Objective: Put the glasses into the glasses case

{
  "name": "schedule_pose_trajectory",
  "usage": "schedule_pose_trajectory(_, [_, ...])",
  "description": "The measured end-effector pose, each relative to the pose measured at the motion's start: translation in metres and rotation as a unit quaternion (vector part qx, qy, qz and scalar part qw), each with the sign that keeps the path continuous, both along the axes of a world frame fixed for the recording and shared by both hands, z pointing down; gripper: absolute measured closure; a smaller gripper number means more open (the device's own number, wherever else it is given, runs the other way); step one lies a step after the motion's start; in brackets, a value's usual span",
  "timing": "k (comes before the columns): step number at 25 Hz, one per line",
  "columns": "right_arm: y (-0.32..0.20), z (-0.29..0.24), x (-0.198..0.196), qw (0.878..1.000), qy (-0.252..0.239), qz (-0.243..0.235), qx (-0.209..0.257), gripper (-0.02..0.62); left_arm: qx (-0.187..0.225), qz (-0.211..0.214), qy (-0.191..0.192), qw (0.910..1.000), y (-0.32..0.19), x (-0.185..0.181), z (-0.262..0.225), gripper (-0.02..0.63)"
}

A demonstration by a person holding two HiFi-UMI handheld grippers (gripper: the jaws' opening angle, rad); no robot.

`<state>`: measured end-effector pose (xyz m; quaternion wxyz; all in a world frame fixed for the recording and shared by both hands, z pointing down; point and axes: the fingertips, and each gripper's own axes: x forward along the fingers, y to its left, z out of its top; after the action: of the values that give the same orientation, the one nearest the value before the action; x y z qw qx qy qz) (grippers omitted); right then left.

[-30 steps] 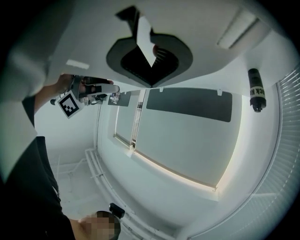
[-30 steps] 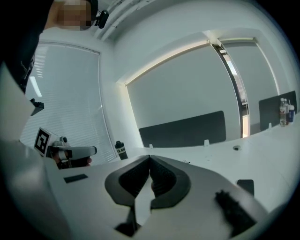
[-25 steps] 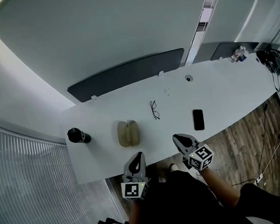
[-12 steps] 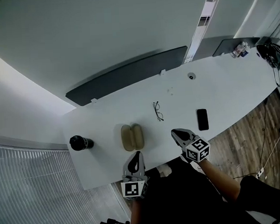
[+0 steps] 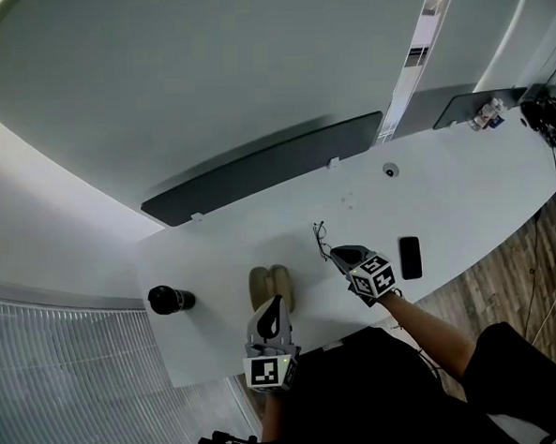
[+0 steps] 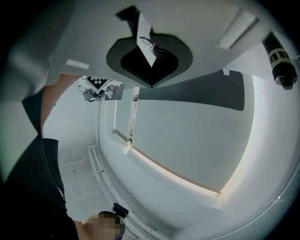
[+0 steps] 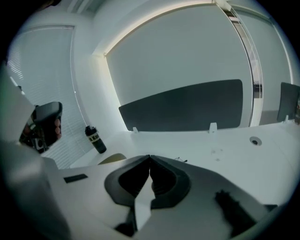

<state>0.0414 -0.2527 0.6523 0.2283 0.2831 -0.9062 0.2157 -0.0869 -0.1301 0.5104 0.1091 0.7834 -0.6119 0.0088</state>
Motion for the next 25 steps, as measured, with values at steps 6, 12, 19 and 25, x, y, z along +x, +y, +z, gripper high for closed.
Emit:
schedule_pose_trajectory(6, [-0.033, 0.036, -0.020, 0.999, 0.045, -0.008, -0.024, 0.588, 0.007, 0.019, 0.000, 0.9998, -0.015, -0.001, -0.012, 0.598])
schedule_pose_trajectory(12, [-0.056, 0.066, -0.031, 0.995, 0.073, 0.024, -0.057, 0.586, -0.013, 0.024, -0.010, 0.9996, -0.022, -0.013, -0.009, 0.598])
schedule_pose_trajectory(19, [-0.068, 0.096, -0.036, 0.985, 0.149, 0.060, -0.070, 0.502, -0.011, 0.003, 0.000, 0.9999, -0.031, -0.040, -0.005, 0.598])
schedule_pose_trajectory(25, [-0.073, 0.114, -0.037, 0.973, 0.203, 0.081, -0.074, 0.436, -0.023, -0.011, 0.014, 0.9996, -0.032, -0.061, 0.008, 0.598])
